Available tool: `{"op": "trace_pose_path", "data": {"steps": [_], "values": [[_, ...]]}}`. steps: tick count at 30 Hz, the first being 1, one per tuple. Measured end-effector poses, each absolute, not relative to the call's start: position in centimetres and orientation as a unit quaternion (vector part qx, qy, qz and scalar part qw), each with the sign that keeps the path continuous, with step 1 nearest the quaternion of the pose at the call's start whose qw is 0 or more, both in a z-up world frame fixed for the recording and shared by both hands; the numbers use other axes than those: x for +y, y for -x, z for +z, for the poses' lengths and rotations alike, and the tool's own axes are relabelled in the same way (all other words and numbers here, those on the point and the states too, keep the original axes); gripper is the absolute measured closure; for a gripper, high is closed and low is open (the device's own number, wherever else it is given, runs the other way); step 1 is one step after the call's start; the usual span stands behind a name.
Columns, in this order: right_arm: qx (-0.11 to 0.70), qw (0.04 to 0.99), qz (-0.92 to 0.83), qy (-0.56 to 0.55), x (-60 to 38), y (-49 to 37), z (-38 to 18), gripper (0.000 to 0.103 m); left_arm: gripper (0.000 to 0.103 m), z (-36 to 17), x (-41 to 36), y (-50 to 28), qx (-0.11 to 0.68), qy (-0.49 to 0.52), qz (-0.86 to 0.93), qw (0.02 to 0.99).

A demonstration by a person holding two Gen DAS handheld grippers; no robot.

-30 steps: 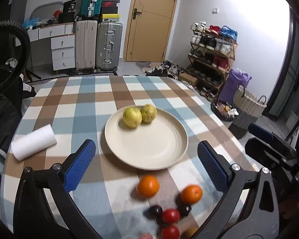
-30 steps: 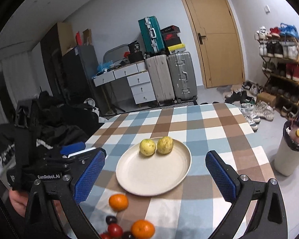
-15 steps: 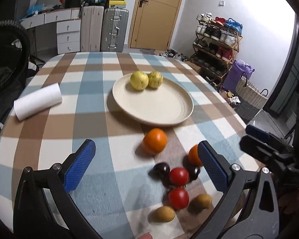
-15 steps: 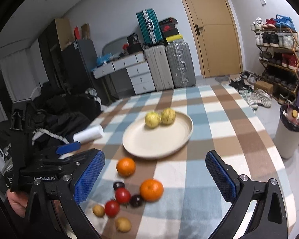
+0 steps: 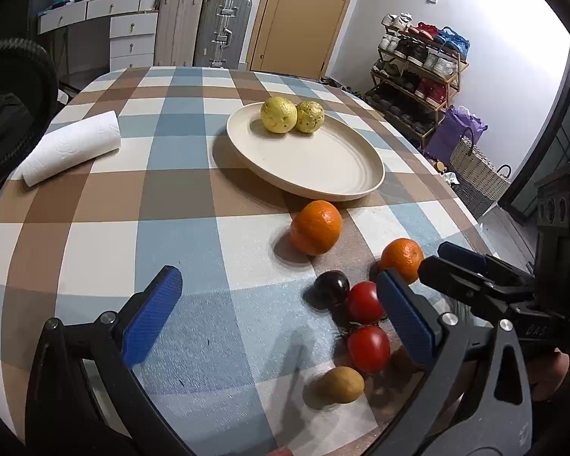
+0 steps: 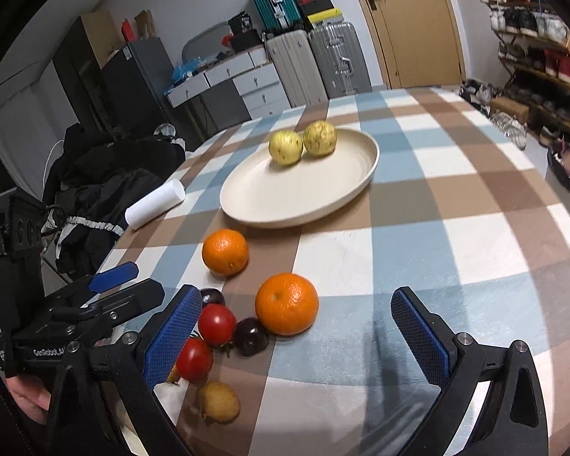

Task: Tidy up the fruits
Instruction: 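Withdraw both tools from the plate back toward the remaining fruits, then grasp an orange with the right tool while the left tool grasps the other orange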

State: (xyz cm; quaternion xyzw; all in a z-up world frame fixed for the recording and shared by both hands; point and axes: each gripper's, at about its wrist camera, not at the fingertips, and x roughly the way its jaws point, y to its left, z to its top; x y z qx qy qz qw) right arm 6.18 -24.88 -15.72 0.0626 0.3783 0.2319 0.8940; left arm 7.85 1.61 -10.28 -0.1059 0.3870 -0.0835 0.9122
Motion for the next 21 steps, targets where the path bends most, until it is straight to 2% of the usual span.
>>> {"op": "trace_pose_path", "data": {"steps": [10,12,14,18,21], "values": [[0.399,0.881,0.242,-0.075,-24.2,-7.1,-16.4,0.003,0.001,-10.5,2.3,-8.2,0.383,0.115,-0.096,0.911],[0.401,0.882,0.239,-0.073,-24.0,-7.3,-16.6,0.007,0.001,-10.4,2.4,-8.1,0.381,0.115,-0.095,0.913],[0.409,0.876,0.243,-0.075,-23.8,-7.5,-16.8,0.015,0.001,-10.2,2.7,-8.0,0.376,0.118,-0.097,0.914],[0.419,0.871,0.246,-0.074,-23.4,-7.6,-17.2,0.022,0.001,-9.9,3.0,-7.7,0.368,0.123,-0.106,0.915],[0.429,0.864,0.252,-0.074,-23.3,-7.7,-17.4,0.051,0.001,-9.7,3.0,-7.8,0.365,0.126,-0.119,0.915]]}}
